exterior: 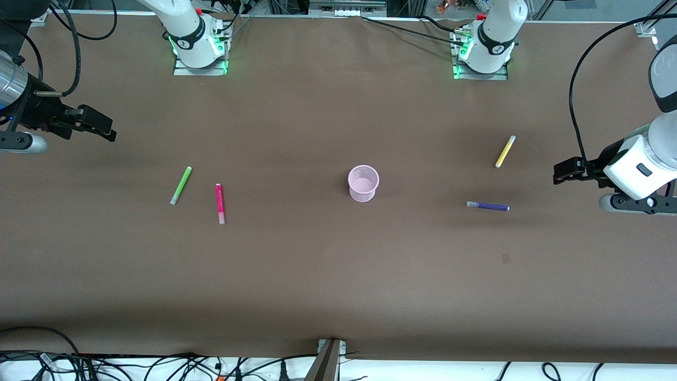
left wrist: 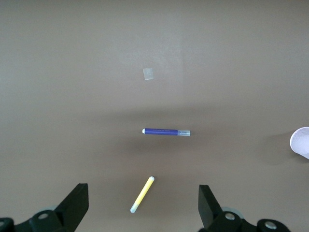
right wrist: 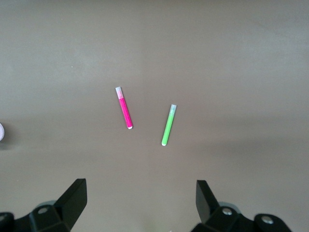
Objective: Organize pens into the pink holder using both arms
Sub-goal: 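Move the left gripper down over the blue marker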
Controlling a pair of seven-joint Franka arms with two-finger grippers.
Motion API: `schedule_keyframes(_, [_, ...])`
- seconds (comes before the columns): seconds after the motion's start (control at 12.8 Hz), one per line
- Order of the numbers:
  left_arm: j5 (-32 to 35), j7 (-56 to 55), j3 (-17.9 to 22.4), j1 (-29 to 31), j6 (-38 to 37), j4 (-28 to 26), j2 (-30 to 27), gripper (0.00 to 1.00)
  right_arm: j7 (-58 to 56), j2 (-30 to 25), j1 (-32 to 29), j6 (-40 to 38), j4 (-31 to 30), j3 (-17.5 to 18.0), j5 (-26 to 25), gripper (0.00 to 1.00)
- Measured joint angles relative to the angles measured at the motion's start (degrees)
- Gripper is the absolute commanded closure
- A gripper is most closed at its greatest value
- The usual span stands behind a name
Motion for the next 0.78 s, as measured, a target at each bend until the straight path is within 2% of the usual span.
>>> schedule_keyframes(0.78, [0.0,-0.2,0.3,0.5,0.0,-0.4,2.5,0.00,0.0,0.0,0.0,0.0,0.0,0.0,0.1,0.00])
